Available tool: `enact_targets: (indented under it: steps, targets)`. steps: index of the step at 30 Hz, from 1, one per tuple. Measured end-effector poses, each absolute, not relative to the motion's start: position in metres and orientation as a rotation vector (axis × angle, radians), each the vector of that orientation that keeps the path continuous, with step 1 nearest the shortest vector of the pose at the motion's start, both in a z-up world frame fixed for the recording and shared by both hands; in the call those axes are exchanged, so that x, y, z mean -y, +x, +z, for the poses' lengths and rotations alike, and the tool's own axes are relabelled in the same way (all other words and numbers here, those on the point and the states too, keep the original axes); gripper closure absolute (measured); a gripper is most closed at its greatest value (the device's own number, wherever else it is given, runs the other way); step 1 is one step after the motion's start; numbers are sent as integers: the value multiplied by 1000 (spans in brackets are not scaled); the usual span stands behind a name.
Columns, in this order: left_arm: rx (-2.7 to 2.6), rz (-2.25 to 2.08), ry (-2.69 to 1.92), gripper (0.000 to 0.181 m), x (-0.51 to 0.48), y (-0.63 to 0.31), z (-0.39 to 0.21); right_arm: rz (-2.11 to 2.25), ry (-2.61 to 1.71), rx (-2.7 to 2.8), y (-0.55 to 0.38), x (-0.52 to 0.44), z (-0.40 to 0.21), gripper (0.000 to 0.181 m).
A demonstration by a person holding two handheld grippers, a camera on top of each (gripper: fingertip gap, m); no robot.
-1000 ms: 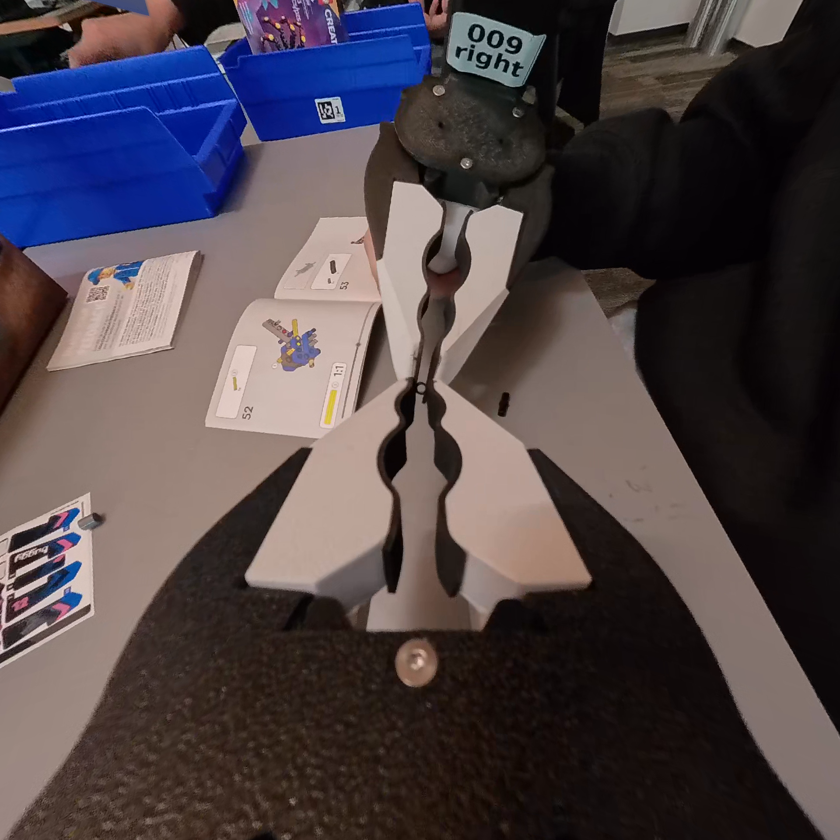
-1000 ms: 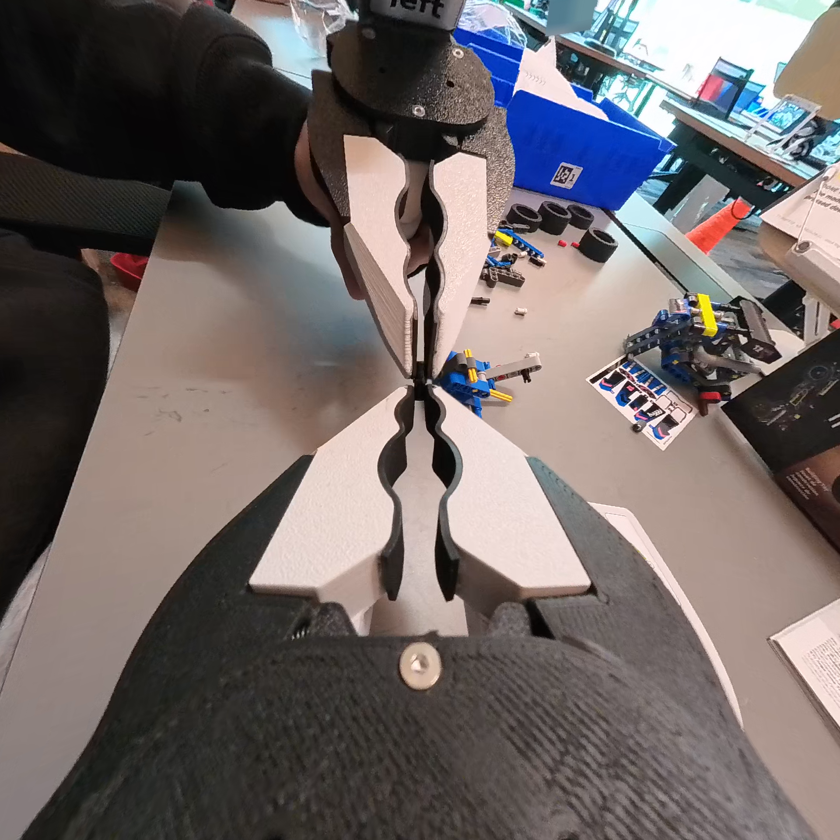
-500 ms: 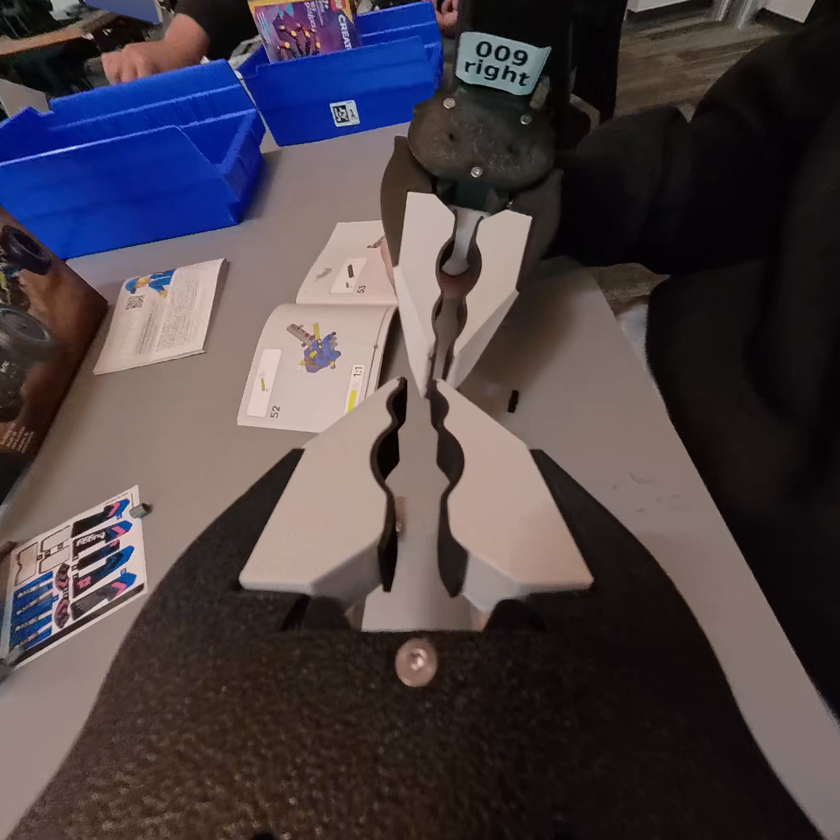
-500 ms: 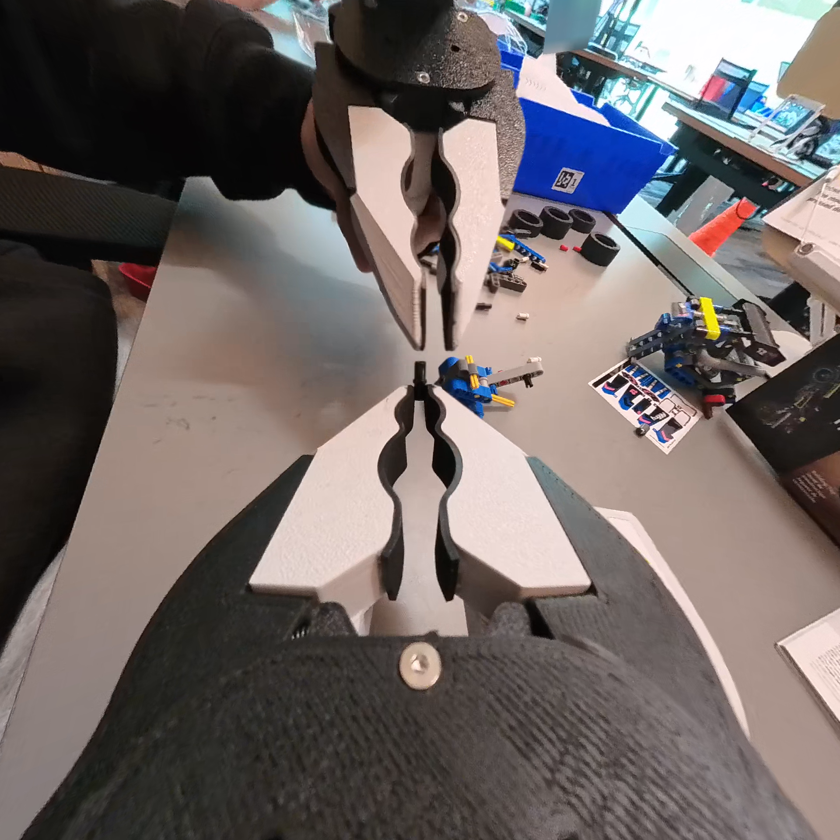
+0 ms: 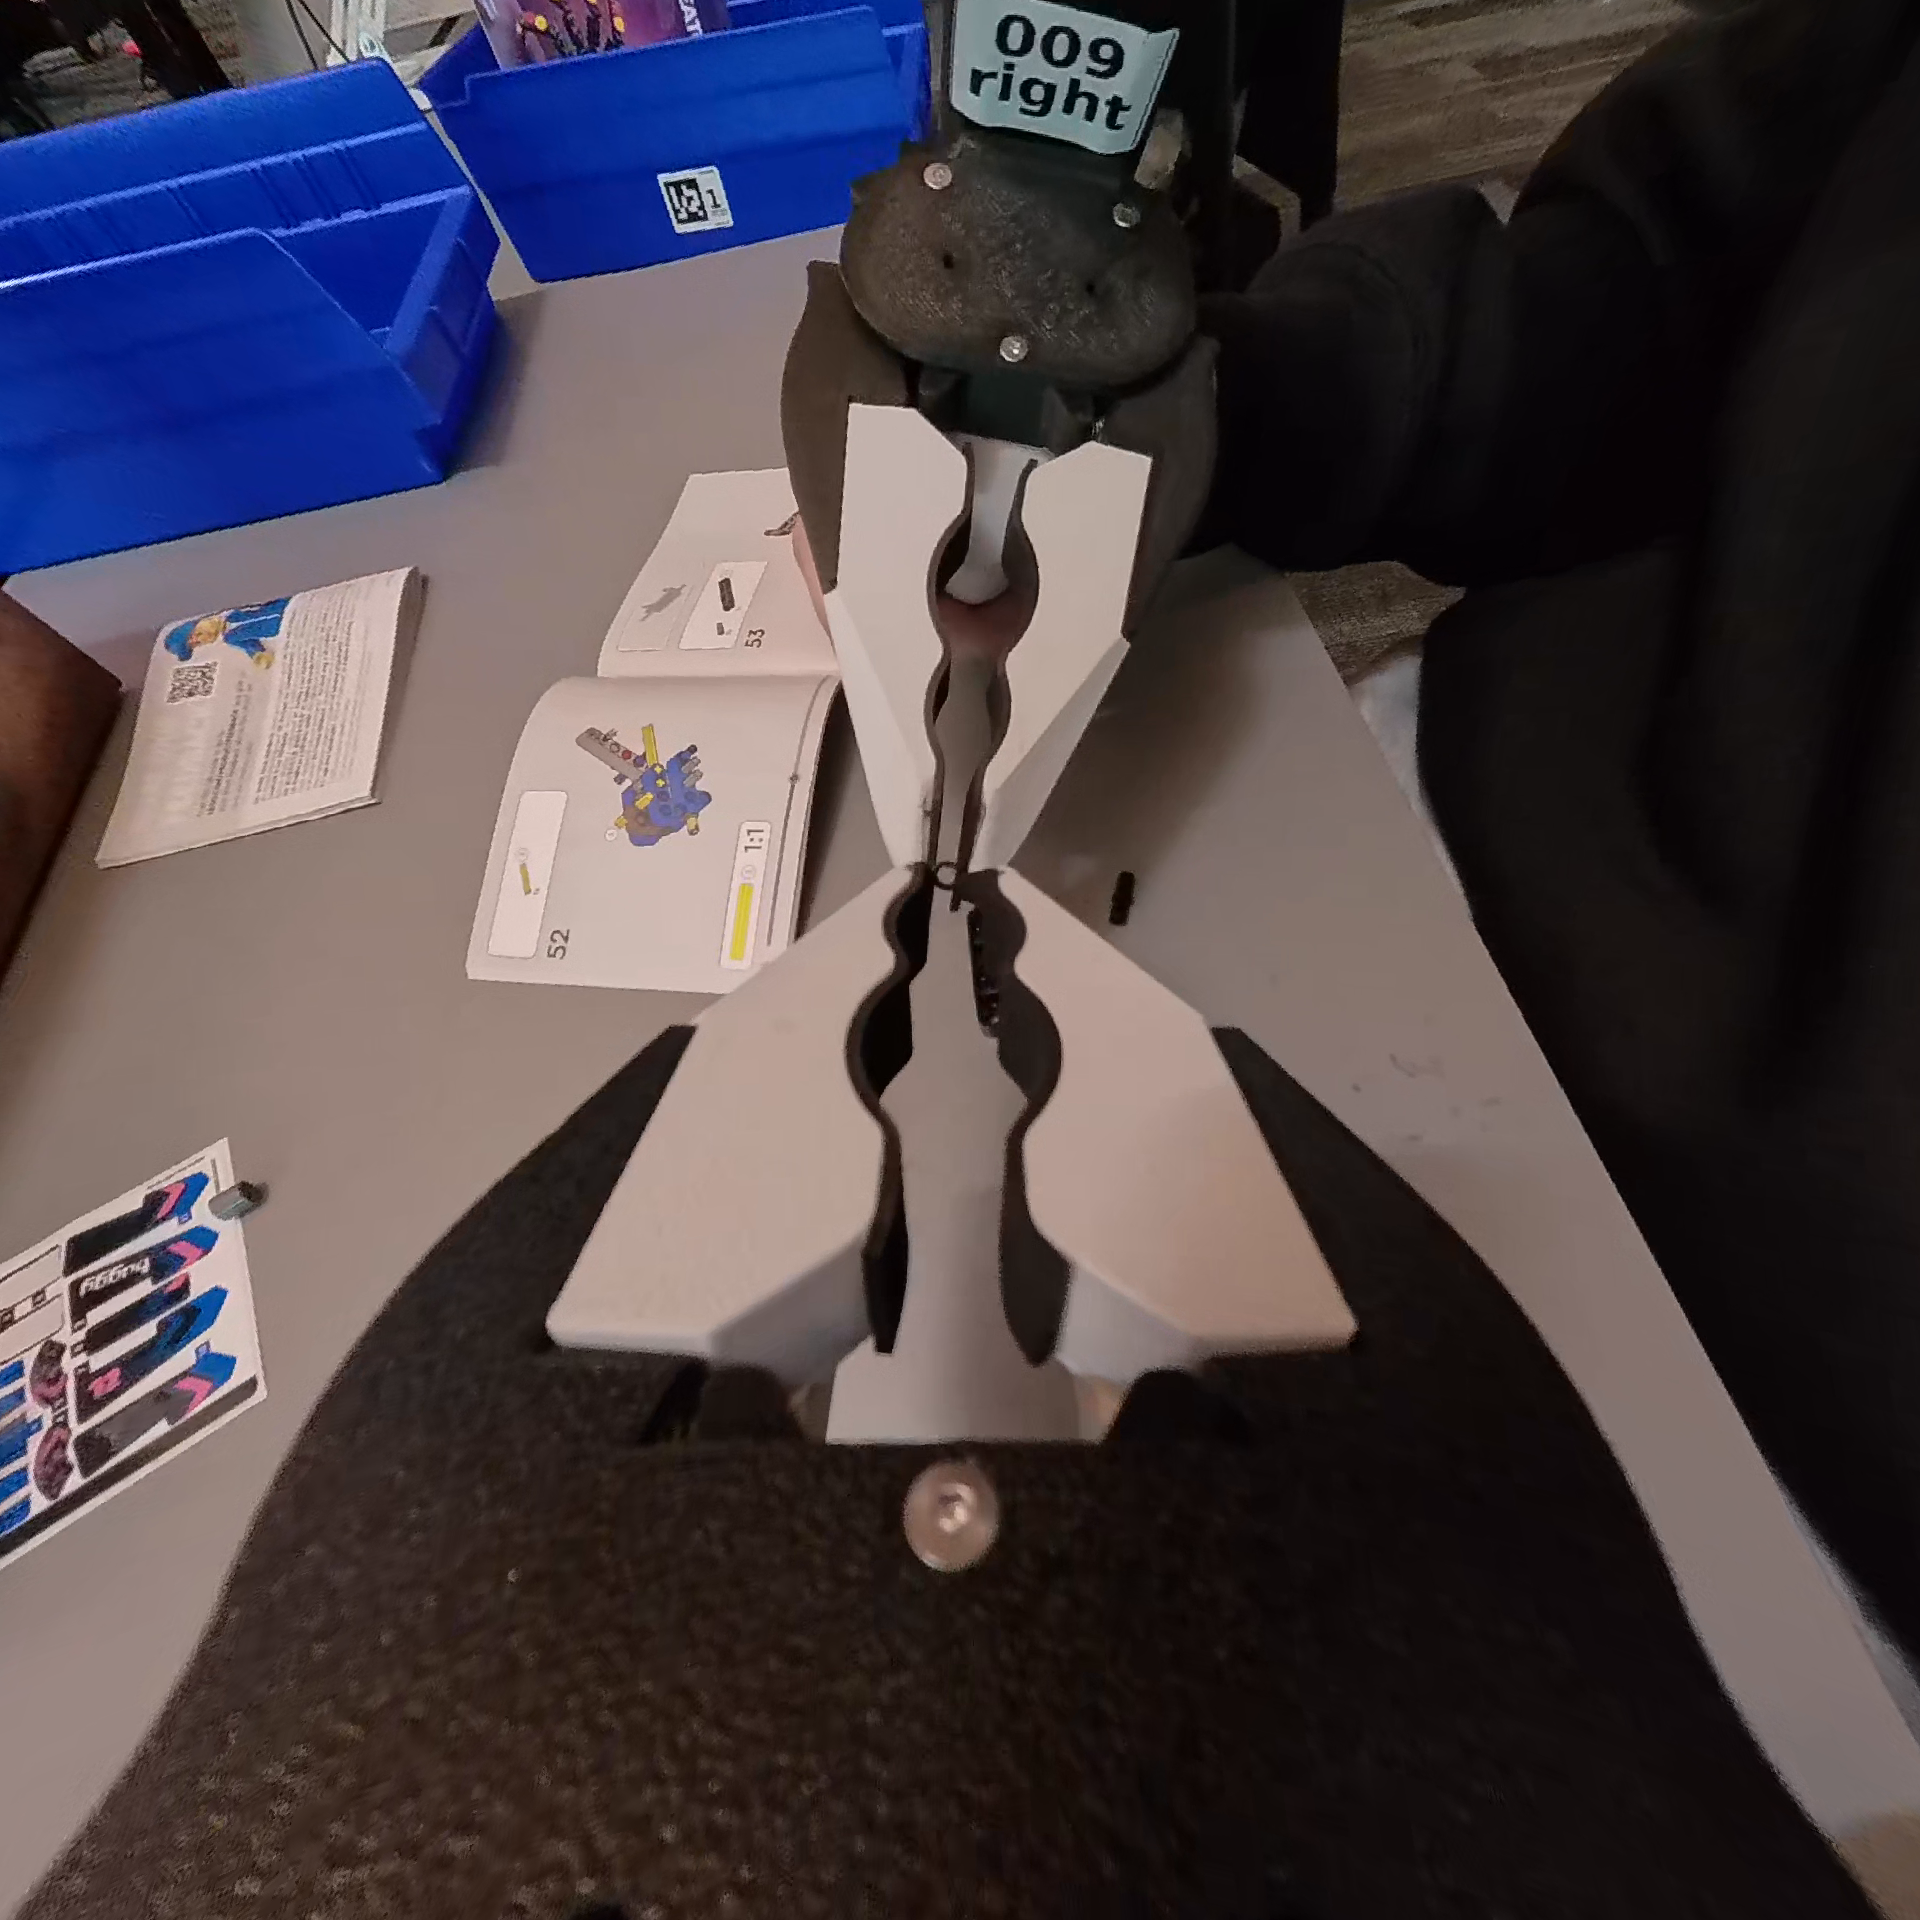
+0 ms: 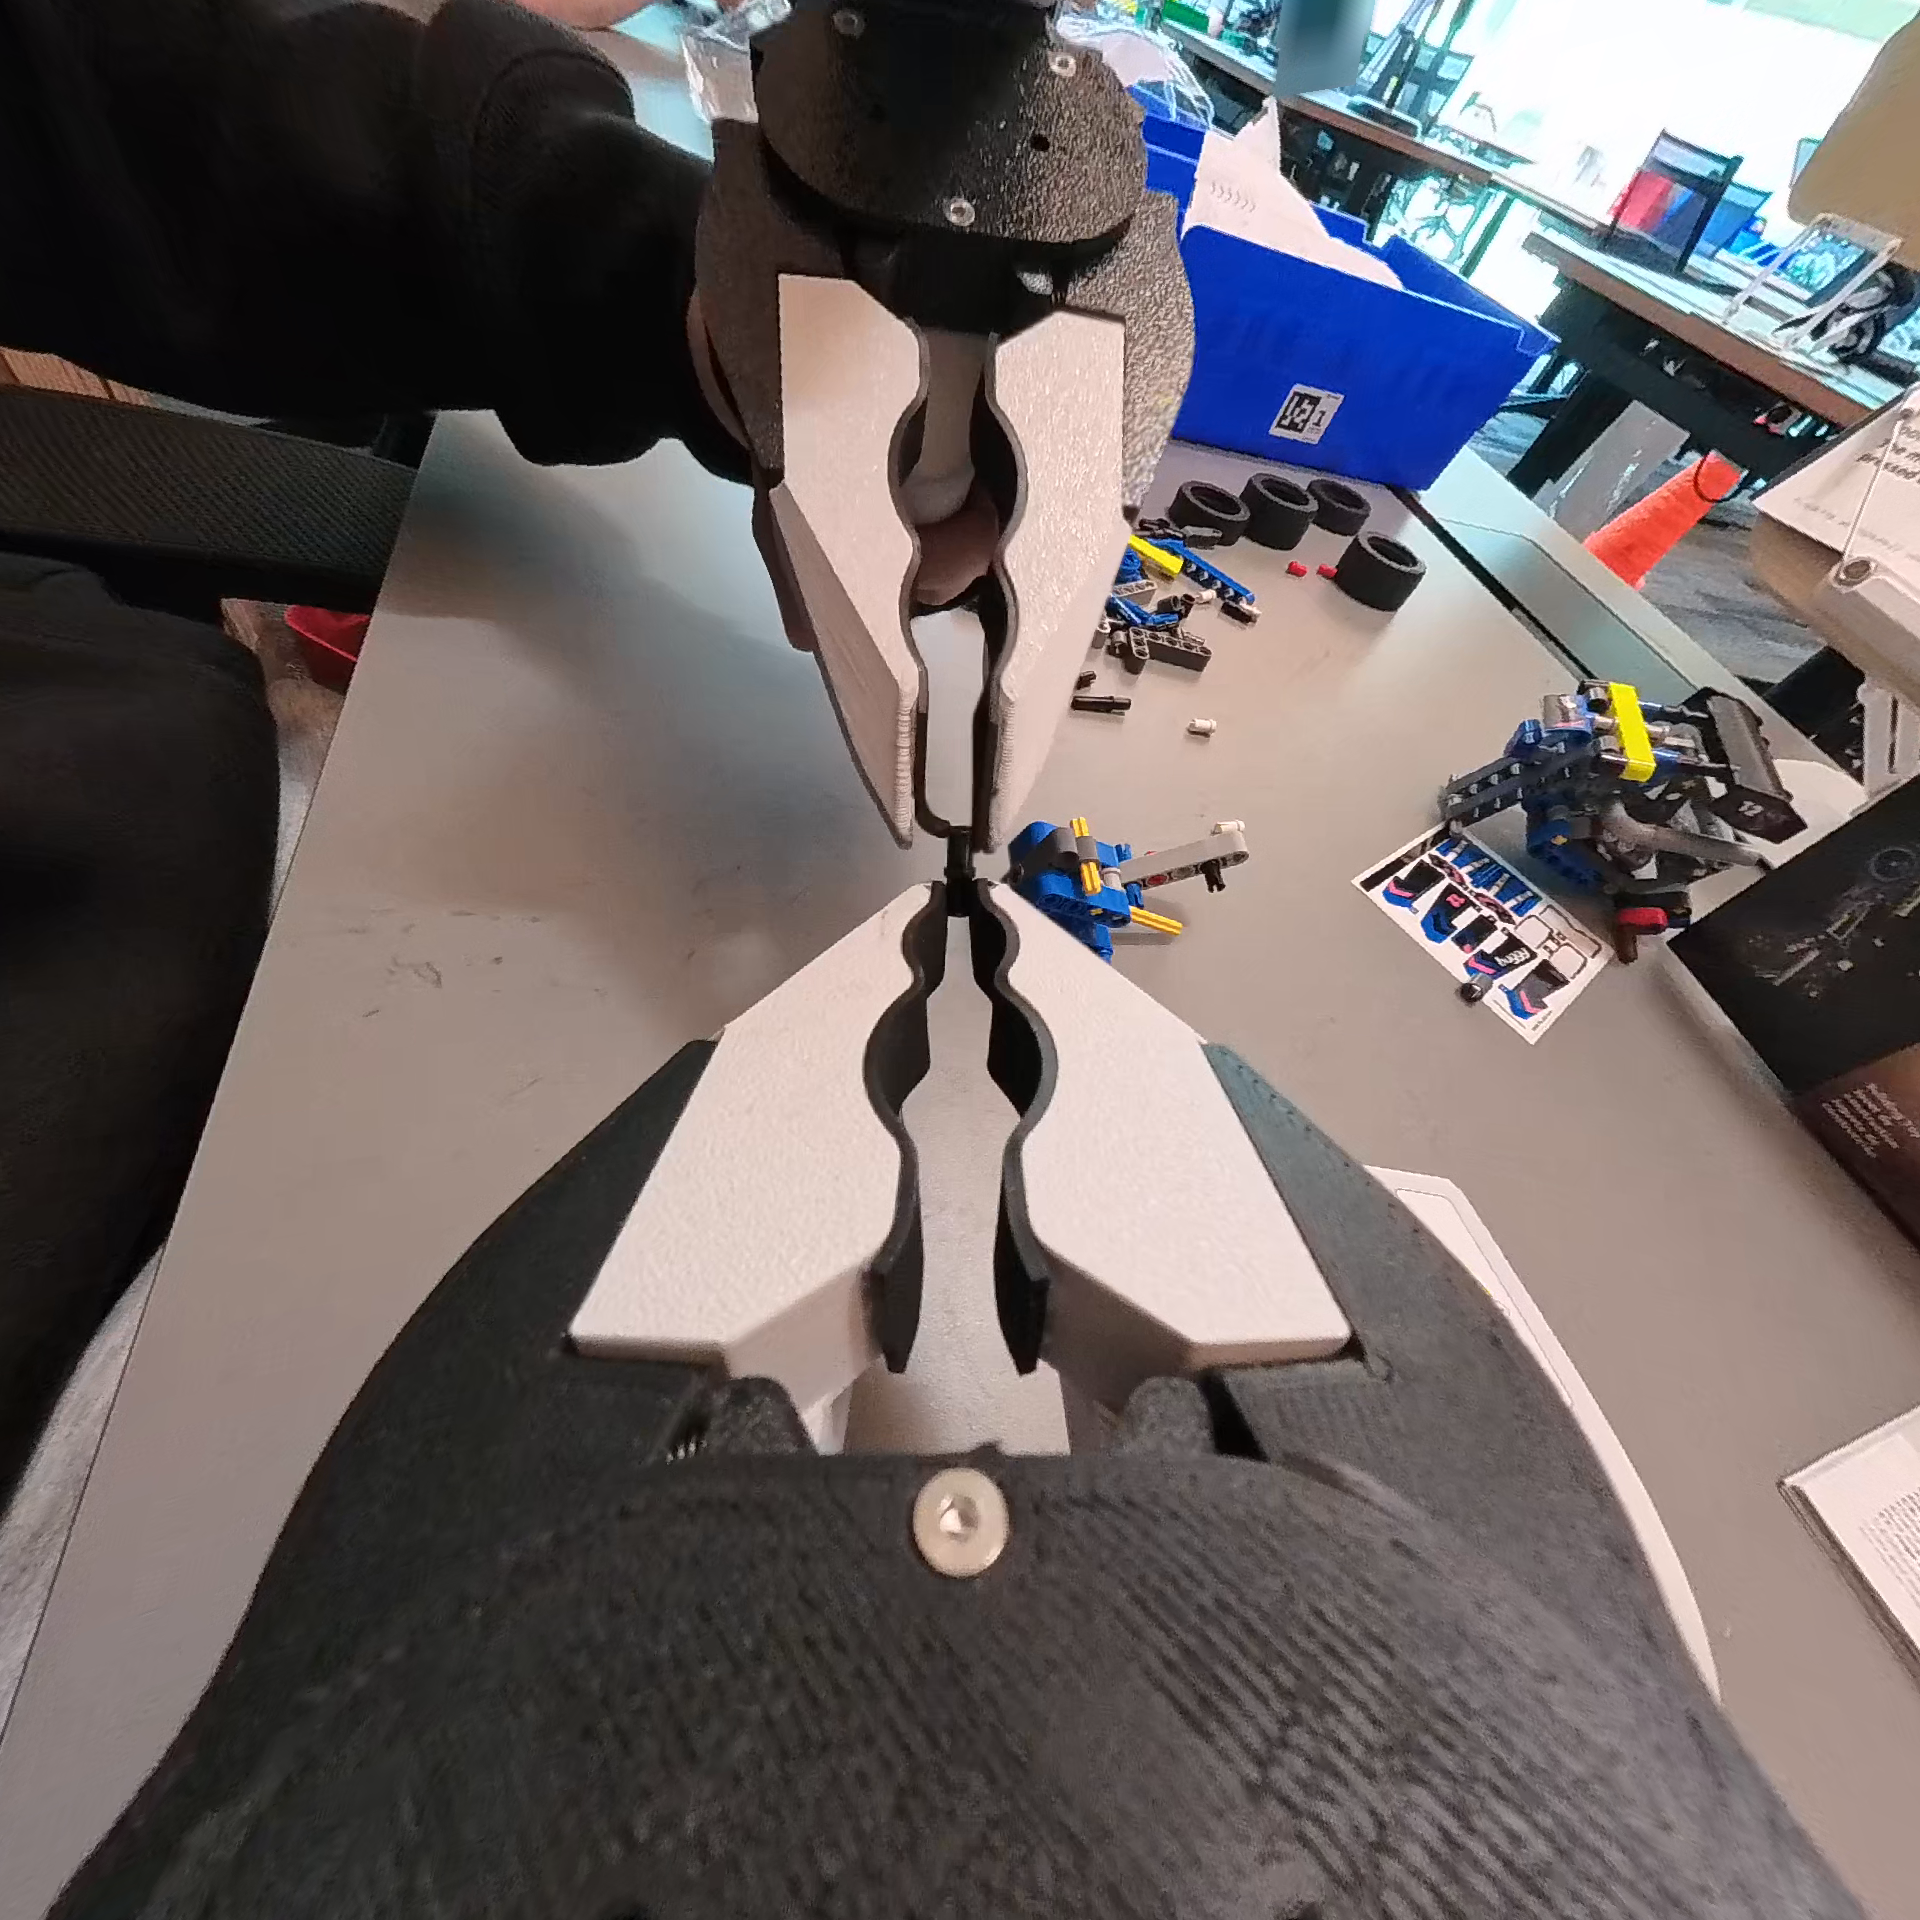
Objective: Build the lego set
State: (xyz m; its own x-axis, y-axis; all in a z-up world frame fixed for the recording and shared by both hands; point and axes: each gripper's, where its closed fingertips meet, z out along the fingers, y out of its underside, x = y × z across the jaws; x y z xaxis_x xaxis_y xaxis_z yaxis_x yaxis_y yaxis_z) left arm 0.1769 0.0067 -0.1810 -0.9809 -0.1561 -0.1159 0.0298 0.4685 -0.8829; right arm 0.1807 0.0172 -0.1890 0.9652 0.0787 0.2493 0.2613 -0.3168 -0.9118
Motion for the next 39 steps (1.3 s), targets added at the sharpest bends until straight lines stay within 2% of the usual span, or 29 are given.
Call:
enact_targets:
  steps: [29, 31, 33, 39]
  targets:
    - [-2607, -1396, -158, 180, -7, 177, -199, -190, -1988, 302, 176, -20, -207, 179]
    - [-2656, -1339, -178, 180, -7, 178, -208, -147, -2030, 303, 176, -16, -215, 175]
    - [-2692, -1256, -200, 180, -11, 181, -217, -156, -2070, 284, 181, -12, -223, 157]
    - [-2791, -1251, -184, 180, -7, 173, -231, -64, -2176, 294, 177, -4, -240, 163]
